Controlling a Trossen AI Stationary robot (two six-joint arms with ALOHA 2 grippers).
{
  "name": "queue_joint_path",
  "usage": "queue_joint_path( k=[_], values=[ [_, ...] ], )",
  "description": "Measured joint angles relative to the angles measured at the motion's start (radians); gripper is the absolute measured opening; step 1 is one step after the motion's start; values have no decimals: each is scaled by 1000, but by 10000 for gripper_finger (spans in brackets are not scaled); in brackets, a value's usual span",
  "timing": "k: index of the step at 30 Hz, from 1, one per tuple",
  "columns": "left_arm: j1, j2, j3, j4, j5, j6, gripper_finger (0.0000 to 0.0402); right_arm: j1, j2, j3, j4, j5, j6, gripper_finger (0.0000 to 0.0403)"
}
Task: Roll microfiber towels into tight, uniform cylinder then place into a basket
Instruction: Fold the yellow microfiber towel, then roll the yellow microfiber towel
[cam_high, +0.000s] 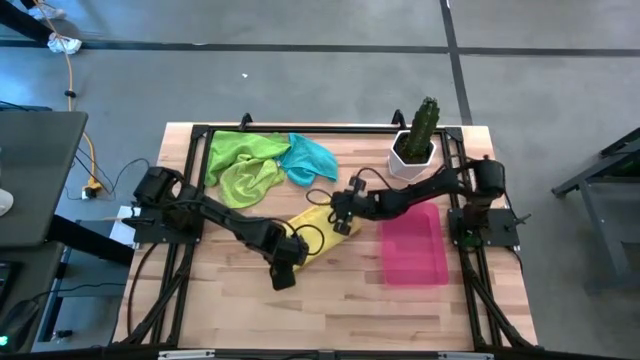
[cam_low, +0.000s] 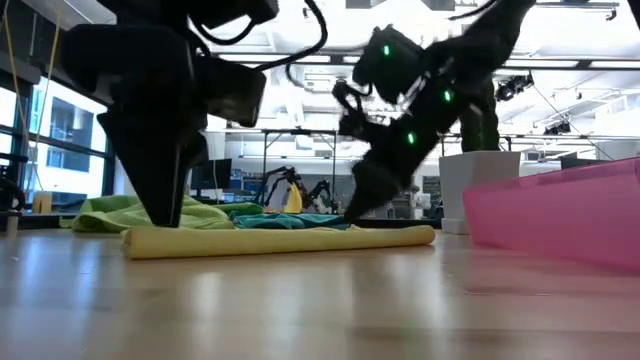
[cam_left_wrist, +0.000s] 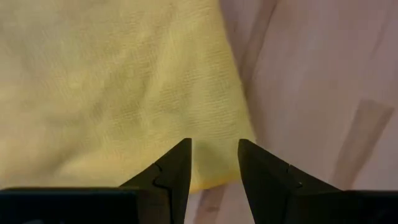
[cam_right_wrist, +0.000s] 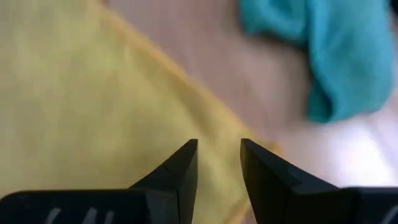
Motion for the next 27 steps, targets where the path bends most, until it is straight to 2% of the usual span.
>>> queue_joint_path(
  k=[6, 9, 12, 15, 21, 27],
  values=[
    [35, -22, 24, -42, -67, 167, 122, 36, -70, 46, -100, -91, 234, 114],
    [56, -28, 23, -95, -139, 310, 122, 71, -74, 47, -127, -152, 319, 114],
    [87, -27, 20, -154, -210, 397, 122, 109, -73, 47, -157, -153, 405, 114],
    [127, -27, 6, -141, -210, 405, 122, 138, -73, 47, -184, -118, 468, 114],
    [166, -26, -46, -88, -127, 359, 122, 152, -73, 48, -296, 8, 495, 114],
    [136, -26, -97, -23, -66, 227, 122, 117, -73, 23, -326, -8, 495, 114]
  ],
)
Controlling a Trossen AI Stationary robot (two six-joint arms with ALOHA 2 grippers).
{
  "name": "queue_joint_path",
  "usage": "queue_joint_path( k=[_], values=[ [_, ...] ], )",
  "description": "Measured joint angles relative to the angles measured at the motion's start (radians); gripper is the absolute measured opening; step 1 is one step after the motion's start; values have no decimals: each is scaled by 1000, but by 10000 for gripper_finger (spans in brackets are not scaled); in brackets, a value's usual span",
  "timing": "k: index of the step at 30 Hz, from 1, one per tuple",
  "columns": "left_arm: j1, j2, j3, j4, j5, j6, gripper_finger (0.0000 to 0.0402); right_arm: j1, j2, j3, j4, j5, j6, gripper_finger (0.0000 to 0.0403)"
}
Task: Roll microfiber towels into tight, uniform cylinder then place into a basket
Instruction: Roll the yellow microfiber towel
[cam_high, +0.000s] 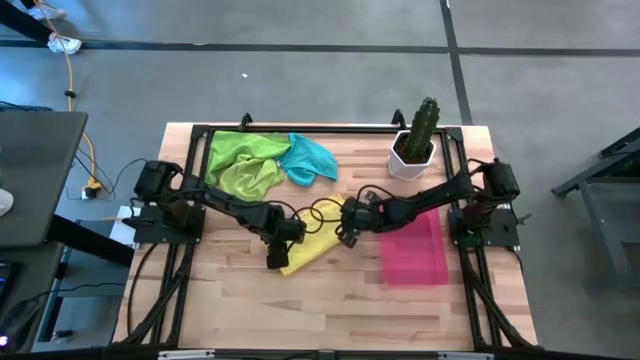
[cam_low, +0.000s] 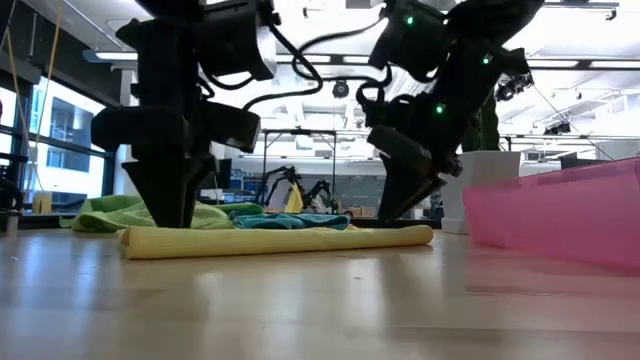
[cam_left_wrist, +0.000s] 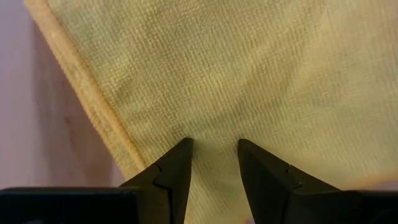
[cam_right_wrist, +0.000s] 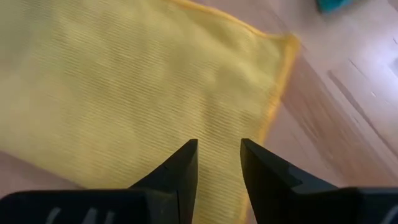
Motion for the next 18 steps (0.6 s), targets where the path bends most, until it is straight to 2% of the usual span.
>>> queue_joint_path(
  k=[5, 10, 14, 18],
  values=[
    [-54, -1, -10, 63, 8, -159, 122, -33, 0, 0, 12, -3, -103, 114],
    [-116, 0, -11, 240, 16, -258, 122, -88, 0, 0, 30, 15, -267, 114],
    [-148, 0, -11, 396, 18, -181, 122, -136, -1, 0, 31, 7, -296, 114],
    [-157, 0, 14, 413, 15, -35, 122, -147, -23, 2, 10, -165, -116, 114]
  ],
)
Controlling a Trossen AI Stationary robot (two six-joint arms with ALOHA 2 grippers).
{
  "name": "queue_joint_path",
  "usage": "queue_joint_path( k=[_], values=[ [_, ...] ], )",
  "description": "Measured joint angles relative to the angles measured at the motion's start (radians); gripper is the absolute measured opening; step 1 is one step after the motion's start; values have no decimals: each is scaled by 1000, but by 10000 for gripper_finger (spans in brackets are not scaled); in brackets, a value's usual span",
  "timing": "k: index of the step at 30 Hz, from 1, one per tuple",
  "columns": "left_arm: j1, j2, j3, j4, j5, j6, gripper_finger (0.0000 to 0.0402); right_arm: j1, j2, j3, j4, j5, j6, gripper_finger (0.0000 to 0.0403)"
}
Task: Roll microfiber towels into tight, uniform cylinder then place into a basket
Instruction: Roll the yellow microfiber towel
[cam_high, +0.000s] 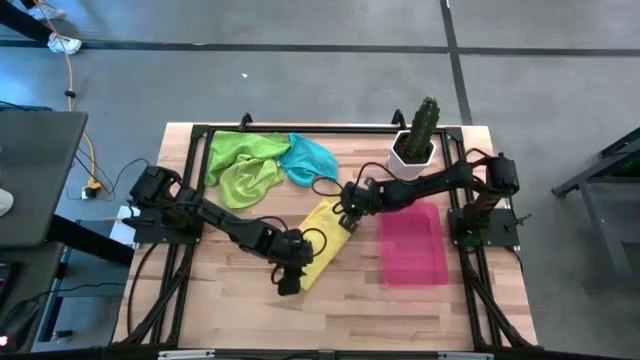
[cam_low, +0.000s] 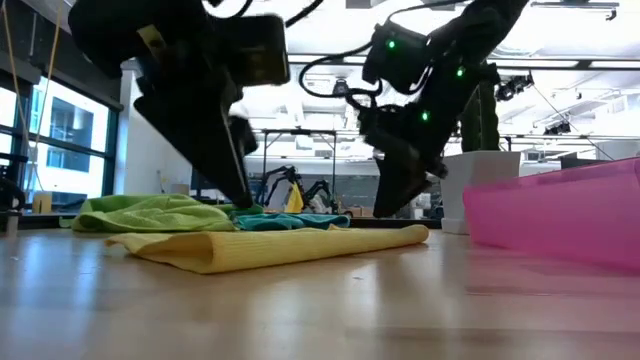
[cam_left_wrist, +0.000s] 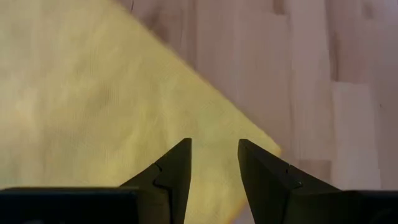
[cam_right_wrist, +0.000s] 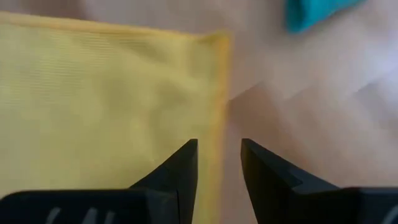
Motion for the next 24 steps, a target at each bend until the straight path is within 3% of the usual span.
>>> queue_joint_path(
  k=[2, 5, 10, 13, 19, 24],
  values=[
    [0, 0, 18, -41, -2, 57, 122, 21, -1, 2, -7, -81, 89, 114],
    [12, 0, 25, -110, -9, 123, 122, 77, 7, 1, -4, -98, 166, 114],
    [42, 0, 26, -207, -17, 154, 122, 158, 17, 1, -1, 72, 198, 113],
    [52, 6, 19, -198, -19, 109, 122, 171, 27, 1, 16, 137, 198, 113],
    [39, 29, -10, -151, -17, -38, 122, 147, 87, 1, 15, 92, 191, 113],
    [13, 58, -9, -109, -15, -70, 122, 115, 115, 6, 43, 125, 119, 113]
  ],
)
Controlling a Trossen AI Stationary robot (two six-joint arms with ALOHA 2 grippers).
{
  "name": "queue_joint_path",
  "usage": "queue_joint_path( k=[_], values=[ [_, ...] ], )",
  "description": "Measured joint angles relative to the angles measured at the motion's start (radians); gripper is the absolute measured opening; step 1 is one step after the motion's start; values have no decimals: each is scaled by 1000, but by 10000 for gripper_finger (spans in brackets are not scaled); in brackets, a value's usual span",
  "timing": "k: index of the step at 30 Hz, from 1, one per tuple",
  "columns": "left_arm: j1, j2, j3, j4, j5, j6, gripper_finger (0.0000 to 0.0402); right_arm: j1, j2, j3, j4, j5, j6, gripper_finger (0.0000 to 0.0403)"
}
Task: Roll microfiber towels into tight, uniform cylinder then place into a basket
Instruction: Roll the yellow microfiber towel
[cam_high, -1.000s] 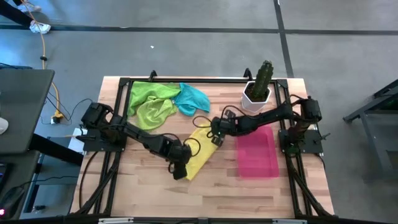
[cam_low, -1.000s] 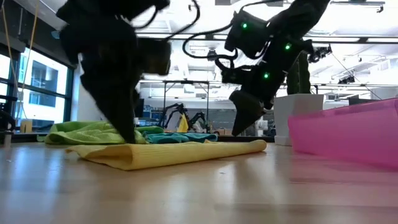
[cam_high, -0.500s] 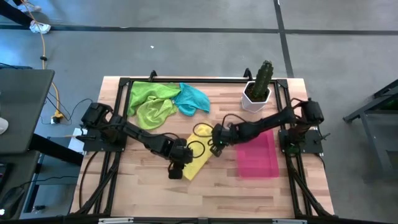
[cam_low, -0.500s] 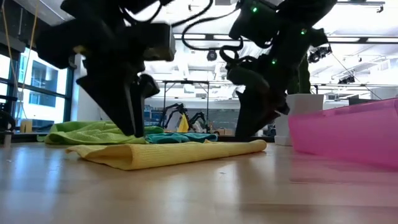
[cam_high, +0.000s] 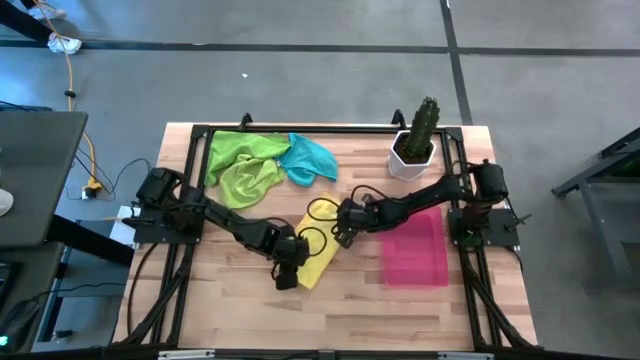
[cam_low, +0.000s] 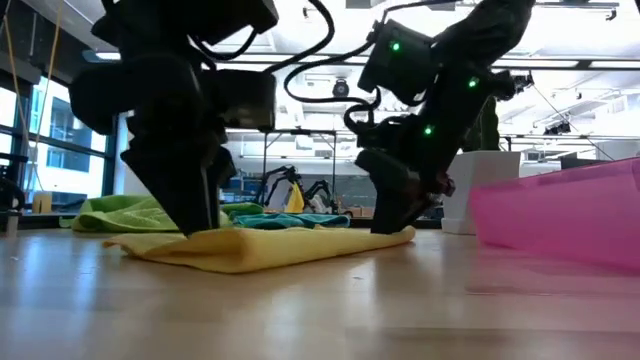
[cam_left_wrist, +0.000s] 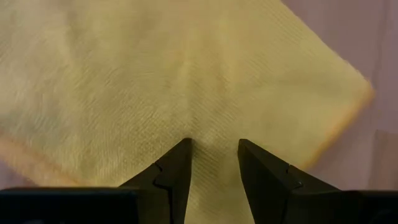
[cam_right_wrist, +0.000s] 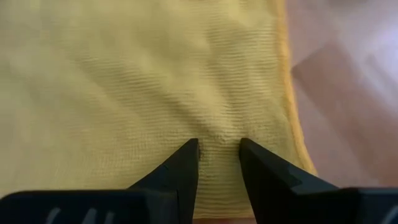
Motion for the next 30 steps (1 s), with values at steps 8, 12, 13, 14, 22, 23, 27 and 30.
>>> queue_joint_path(
  k=[8, 12, 13, 14, 22, 23, 27, 30],
  values=[
    [-12, 33, 0, 155, -4, -3, 122, -61, 6, -6, 127, 41, -324, 113],
    [-4, 35, -1, 229, -25, 4, 122, -77, 6, -6, 187, 40, -473, 113],
    [-2, 34, -1, 236, -24, 6, 122, -77, 4, -6, 179, 39, -498, 113],
    [0, 30, -1, 235, -23, 17, 122, -74, 0, -2, 154, 38, -508, 113],
    [13, 30, 75, 34, -21, 145, 122, -1, -102, 53, -41, 32, -465, 113],
    [18, 29, 90, -10, -22, 165, 122, 13, -115, 53, -41, 32, -461, 114],
    [37, 28, 139, -166, -25, 239, 122, 76, -129, 54, -38, 29, -352, 114],
    [50, 28, 148, -241, -25, 279, 122, 118, -127, 54, -16, 29, -233, 114]
  ],
)
